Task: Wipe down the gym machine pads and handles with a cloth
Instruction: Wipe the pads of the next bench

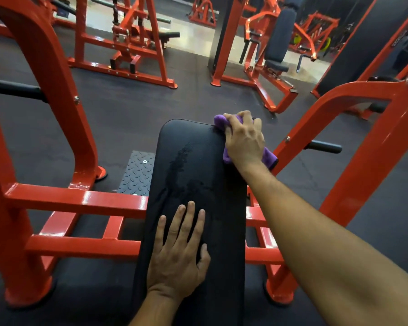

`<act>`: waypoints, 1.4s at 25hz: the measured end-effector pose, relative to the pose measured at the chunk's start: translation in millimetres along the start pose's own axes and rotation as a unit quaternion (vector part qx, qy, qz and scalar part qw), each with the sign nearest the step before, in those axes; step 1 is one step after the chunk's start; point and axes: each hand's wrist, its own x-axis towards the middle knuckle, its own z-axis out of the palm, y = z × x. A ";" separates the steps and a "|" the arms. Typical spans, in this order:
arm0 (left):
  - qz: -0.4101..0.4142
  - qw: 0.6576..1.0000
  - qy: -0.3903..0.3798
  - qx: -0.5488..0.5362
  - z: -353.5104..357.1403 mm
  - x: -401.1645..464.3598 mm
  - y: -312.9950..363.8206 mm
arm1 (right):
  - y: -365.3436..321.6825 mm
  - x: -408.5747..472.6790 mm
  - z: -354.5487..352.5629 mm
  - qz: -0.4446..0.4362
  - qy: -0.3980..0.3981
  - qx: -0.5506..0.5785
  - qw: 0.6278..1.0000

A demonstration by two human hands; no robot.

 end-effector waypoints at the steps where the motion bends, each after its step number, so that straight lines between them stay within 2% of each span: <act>1: 0.001 1.000 0.000 -0.001 -0.4 0.0 -0.1 | 2.5 -14.6 -1.0 -0.016 0.009 0.011 1.000; 7: 0.003 1.000 -0.001 0.005 -2.3 0.1 0.3 | 25.0 -155.0 -19.2 -0.070 -0.017 0.058 0.996; 14: 0.004 1.000 0.007 -0.005 -4.5 -1.6 0.5 | 21.6 -216.7 -48.6 -0.071 -0.141 0.056 0.986; 17: -0.008 1.000 0.003 -0.016 -7.1 -0.5 1.1 | 22.7 -192.6 -69.5 -0.077 -0.154 0.087 0.981; 21: -0.008 0.999 0.012 -0.030 -3.2 -3.5 -0.3 | 25.8 -100.7 -62.0 -0.037 -0.037 0.104 0.993; 27: -0.005 0.999 0.021 -0.028 2.6 -3.6 -1.1 | -51.5 -12.6 -2.7 -0.041 -0.007 0.000 0.999; 31: -0.003 1.000 -0.004 -0.022 -1.1 -2.6 -0.6 | -64.3 -16.0 6.5 -0.132 0.005 0.001 0.991; 35: 0.004 0.999 -0.042 -0.007 -11.3 -6.7 -2.7 | -19.6 -47.2 -2.7 -0.319 -0.008 -0.012 0.948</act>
